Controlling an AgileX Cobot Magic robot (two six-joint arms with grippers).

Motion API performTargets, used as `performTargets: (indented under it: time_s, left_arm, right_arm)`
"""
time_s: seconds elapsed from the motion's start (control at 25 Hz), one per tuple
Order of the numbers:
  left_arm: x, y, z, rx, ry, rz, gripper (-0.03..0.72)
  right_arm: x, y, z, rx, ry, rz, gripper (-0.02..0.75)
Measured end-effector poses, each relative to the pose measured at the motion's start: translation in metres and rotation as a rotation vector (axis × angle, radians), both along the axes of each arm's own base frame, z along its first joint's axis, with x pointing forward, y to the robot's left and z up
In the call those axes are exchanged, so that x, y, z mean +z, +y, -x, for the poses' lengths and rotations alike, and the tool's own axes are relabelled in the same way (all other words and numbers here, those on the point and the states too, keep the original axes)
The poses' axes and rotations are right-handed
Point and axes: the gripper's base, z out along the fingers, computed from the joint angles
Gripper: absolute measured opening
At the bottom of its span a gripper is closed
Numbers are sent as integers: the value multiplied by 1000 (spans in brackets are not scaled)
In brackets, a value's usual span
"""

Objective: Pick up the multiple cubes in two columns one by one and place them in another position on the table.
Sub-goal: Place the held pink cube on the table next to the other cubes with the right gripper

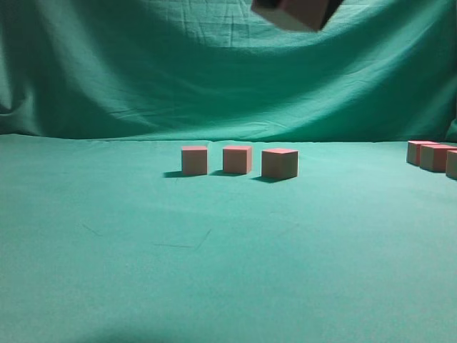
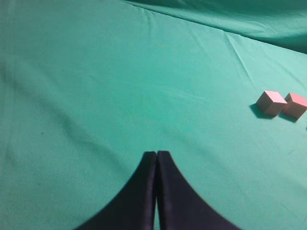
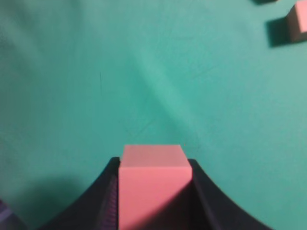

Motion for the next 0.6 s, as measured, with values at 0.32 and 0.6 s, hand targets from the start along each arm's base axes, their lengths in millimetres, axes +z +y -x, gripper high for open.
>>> performTargets:
  time_s: [0.32, 0.6]
  left_arm:
    - [0, 0, 0, 0, 0, 0, 0]
    - [0, 0, 0, 0, 0, 0, 0]
  right_arm:
    - [-28, 53, 23, 136, 43, -14, 267]
    - [-19, 103, 5, 191, -10, 48, 267]
